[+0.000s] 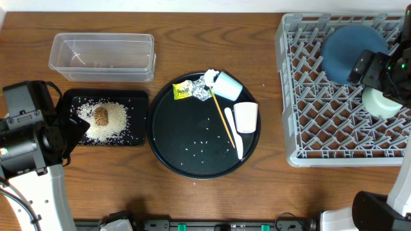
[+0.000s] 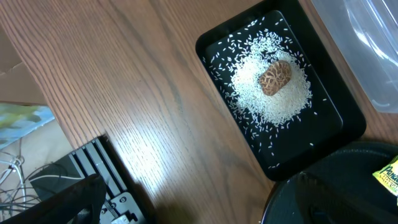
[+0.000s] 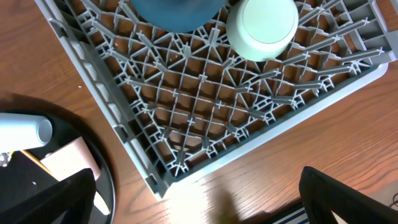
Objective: Sort waste into correct bins and load items into the dishwasher rack
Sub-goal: 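Reach the left gripper over the round tray toward the pink cup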
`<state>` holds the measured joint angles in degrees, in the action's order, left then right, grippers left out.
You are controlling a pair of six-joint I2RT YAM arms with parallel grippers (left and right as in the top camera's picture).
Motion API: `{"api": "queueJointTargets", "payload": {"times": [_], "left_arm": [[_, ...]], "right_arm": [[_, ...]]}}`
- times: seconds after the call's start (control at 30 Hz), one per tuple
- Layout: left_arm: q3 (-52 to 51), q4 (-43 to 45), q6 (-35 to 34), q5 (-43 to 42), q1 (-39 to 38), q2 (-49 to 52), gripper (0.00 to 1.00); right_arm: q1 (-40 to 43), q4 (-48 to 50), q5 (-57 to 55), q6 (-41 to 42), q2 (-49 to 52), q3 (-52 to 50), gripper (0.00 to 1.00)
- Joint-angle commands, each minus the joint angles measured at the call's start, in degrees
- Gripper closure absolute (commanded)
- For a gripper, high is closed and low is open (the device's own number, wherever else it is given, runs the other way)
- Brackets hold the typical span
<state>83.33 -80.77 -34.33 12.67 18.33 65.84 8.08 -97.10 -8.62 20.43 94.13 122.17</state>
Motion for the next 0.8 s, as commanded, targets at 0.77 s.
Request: {"api": "queueJointTargets", "payload": {"times": [0.77], "left_arm": [[0.3, 11.4, 19.3, -48.4, -23.6, 2.1, 0.02]], "right_arm": [[0.1, -0.2, -0.8, 0.7, -0.2, -0.2, 0.01]]}}
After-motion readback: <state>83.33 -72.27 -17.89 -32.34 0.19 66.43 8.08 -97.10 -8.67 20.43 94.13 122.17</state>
